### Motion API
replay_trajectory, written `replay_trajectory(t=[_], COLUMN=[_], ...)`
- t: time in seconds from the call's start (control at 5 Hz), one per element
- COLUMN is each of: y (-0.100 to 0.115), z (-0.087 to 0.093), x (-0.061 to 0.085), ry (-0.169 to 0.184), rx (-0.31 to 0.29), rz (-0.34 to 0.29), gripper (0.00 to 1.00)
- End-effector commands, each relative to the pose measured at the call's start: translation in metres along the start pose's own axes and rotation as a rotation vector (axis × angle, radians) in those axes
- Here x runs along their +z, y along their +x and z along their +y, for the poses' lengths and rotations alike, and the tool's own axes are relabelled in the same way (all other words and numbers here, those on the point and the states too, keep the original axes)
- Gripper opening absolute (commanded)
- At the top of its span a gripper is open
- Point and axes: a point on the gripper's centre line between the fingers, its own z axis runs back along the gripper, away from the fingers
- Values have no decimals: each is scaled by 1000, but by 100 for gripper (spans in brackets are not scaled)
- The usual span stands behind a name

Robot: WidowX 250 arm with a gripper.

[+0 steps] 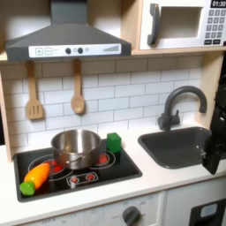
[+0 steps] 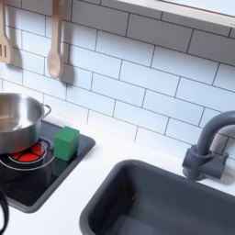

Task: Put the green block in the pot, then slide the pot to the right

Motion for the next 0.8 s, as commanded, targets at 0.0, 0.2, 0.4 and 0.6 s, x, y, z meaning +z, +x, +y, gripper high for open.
replay_trajectory(t=[0.0, 0.2, 0.4, 0.6], y=[0, 12, 27, 45], z=[0, -1, 0, 4], x=[0, -2, -7, -7], ry=[0, 1, 9, 16], rx=[2, 17, 20, 12], rz=[1, -7, 5, 0], gripper=[100, 100, 100, 100])
